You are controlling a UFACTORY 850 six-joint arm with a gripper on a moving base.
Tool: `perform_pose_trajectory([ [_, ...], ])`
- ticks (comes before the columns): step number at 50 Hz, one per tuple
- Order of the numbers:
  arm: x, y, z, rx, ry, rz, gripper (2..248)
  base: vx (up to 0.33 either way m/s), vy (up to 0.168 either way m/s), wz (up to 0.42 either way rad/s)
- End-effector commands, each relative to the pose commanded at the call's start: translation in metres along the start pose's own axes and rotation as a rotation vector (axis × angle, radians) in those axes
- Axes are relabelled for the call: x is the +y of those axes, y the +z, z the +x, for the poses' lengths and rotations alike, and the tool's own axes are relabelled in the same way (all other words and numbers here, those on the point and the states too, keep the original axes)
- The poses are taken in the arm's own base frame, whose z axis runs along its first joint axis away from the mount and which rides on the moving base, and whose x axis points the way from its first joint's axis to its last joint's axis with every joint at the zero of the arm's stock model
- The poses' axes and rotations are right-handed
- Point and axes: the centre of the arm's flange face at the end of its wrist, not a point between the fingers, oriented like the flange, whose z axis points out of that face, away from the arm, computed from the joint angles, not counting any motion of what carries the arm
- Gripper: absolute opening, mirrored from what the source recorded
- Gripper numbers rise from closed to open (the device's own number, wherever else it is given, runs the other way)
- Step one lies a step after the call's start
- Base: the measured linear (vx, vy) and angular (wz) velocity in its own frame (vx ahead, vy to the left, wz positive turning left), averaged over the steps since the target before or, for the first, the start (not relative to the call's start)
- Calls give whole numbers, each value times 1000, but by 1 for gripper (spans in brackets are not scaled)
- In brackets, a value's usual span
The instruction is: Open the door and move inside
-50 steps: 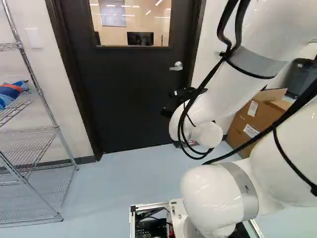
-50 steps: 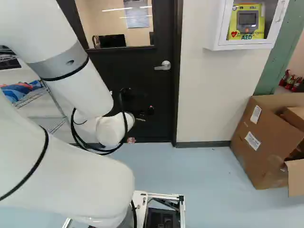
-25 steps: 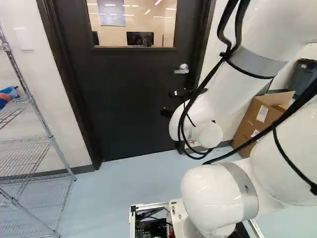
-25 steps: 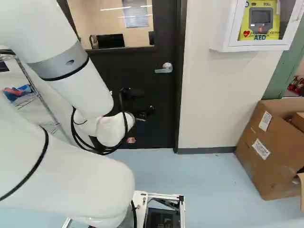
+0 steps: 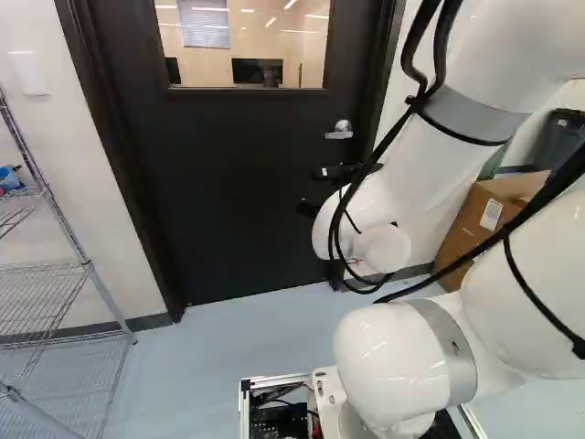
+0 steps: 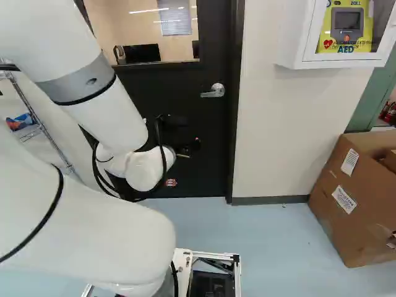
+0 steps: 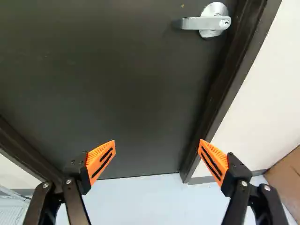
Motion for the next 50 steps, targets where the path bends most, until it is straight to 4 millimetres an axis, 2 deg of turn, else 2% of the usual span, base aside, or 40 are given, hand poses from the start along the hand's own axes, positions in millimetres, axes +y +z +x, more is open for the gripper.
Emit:
perform_pose_trajectory([
  [14,0,2,5,10,0,0,247,0,0,0],
  [50,0,17,47,102,0,0,247,0,0,0],
])
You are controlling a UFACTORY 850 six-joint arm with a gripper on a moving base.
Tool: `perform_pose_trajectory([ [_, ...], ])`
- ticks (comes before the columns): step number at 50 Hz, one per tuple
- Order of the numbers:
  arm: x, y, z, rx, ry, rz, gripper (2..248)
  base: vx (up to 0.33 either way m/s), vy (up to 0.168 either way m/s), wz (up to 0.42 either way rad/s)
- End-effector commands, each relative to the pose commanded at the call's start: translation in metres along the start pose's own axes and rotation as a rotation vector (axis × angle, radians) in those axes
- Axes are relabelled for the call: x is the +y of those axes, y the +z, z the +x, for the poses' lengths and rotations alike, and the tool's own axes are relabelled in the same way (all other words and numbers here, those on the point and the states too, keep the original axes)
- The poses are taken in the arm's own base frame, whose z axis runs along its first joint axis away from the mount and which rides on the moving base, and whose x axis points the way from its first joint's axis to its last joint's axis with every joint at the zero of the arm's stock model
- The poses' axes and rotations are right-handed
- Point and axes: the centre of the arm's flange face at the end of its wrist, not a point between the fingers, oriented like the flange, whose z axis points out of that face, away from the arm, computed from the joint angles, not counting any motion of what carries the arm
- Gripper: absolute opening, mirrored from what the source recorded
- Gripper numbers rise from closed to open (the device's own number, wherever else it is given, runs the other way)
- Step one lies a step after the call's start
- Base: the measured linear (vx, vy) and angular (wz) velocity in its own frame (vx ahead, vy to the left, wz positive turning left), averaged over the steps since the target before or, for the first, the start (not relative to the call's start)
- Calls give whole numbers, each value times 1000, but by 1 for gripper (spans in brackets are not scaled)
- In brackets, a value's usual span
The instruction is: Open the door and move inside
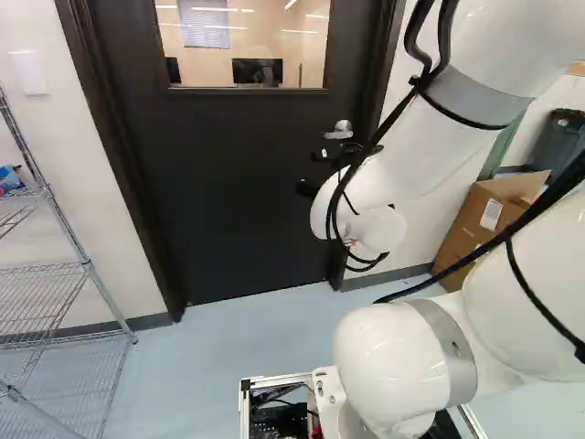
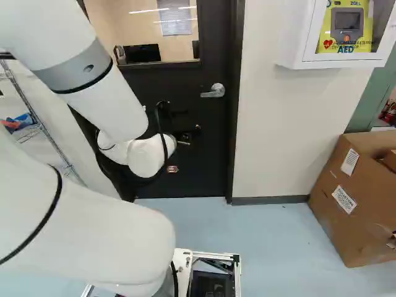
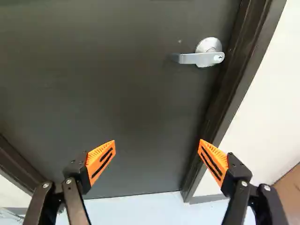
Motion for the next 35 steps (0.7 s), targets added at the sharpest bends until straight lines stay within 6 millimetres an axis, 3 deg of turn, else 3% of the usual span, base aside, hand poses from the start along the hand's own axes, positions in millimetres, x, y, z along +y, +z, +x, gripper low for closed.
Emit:
perform_pose_trajectory([
  [35,2,24,43,81,1,-4,247,0,0,0],
])
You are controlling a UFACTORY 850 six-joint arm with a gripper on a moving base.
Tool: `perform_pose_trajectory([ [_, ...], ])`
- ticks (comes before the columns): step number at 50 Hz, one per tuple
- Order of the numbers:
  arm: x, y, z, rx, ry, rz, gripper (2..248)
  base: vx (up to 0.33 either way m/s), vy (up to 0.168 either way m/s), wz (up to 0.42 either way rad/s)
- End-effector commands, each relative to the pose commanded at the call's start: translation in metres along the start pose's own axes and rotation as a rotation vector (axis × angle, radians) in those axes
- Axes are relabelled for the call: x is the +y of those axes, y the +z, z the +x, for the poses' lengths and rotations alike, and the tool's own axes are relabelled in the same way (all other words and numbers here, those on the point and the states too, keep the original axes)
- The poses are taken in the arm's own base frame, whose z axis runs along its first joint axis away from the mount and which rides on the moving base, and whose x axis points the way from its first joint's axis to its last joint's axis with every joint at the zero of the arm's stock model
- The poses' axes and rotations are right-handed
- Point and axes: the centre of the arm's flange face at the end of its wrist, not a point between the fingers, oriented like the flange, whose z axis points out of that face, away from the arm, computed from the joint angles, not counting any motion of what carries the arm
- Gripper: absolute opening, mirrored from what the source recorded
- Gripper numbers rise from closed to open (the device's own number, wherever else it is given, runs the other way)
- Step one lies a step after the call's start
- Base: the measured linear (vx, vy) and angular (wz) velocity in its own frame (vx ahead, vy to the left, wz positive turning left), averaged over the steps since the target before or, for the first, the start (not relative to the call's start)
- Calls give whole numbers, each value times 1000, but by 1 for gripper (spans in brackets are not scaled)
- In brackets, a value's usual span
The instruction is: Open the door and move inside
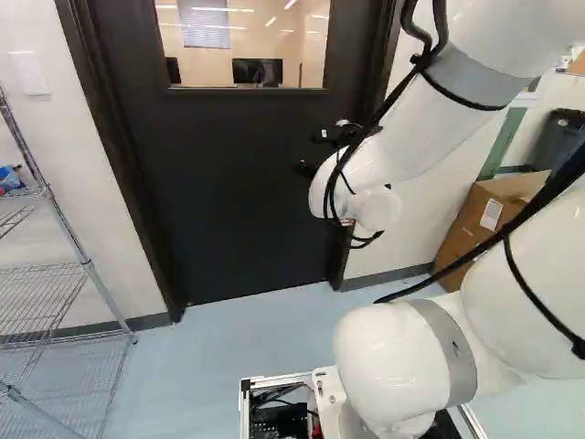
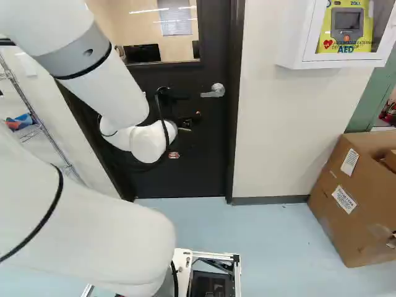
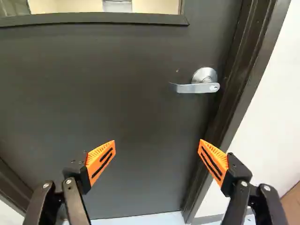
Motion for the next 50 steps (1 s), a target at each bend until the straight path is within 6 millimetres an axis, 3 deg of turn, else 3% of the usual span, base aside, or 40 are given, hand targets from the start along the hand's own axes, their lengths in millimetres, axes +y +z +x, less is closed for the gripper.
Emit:
perform_pose_trajectory([
  [50,4,83,70,99,1,-8,247,0,0,0],
])
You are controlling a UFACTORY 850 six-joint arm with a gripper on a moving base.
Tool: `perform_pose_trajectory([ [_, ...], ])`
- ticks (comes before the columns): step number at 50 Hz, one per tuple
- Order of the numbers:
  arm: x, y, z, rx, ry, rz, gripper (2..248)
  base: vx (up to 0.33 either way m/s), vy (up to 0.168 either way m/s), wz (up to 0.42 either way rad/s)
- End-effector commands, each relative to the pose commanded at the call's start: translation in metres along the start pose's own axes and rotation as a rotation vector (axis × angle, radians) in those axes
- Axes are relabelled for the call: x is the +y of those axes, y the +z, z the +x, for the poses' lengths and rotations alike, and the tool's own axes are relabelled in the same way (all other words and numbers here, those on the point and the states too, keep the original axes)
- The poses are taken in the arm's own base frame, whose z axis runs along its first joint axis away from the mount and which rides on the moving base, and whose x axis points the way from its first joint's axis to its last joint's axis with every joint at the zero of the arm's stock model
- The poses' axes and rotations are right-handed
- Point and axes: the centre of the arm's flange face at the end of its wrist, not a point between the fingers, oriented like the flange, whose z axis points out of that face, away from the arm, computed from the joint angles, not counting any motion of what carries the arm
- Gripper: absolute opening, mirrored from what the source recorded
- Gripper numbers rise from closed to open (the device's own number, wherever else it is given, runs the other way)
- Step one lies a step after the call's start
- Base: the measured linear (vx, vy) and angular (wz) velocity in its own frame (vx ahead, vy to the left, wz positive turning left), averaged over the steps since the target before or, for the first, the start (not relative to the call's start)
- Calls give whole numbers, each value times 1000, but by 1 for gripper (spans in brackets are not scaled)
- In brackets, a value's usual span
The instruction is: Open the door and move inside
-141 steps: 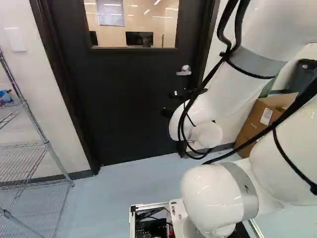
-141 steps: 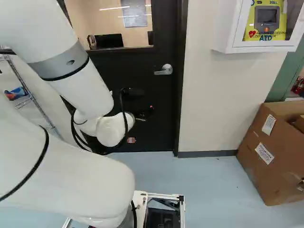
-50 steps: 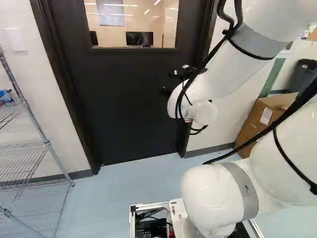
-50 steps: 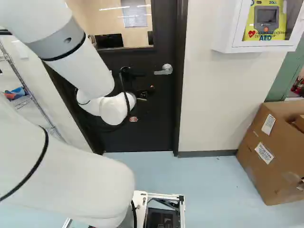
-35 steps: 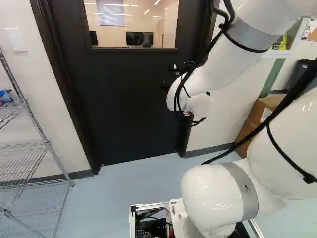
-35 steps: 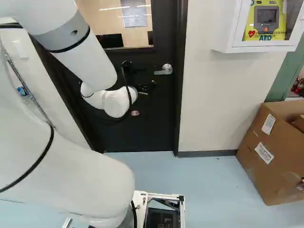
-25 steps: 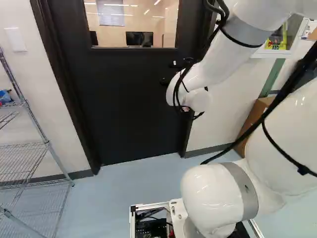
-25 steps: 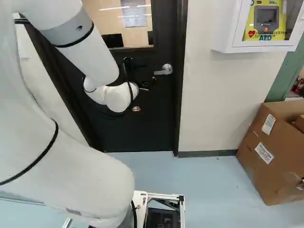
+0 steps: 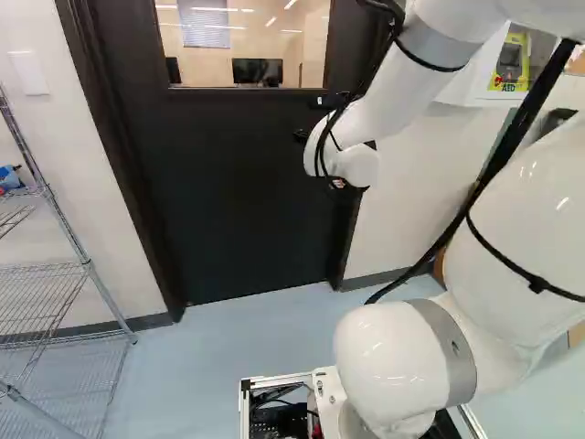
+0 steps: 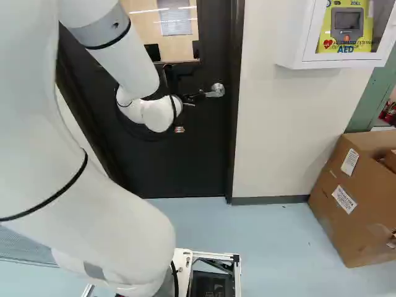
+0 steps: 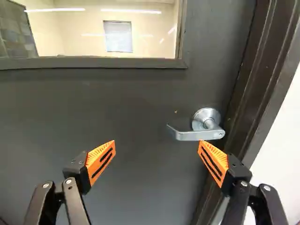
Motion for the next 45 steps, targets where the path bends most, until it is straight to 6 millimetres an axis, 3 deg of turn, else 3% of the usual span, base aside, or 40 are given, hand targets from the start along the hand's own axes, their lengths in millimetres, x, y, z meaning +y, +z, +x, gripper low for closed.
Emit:
perform_pose_trajectory([
  [13,0,21,11,19,0,0,247,0,0,0],
  [45,0,71,15,22,0,-1,247,0,0,0],
])
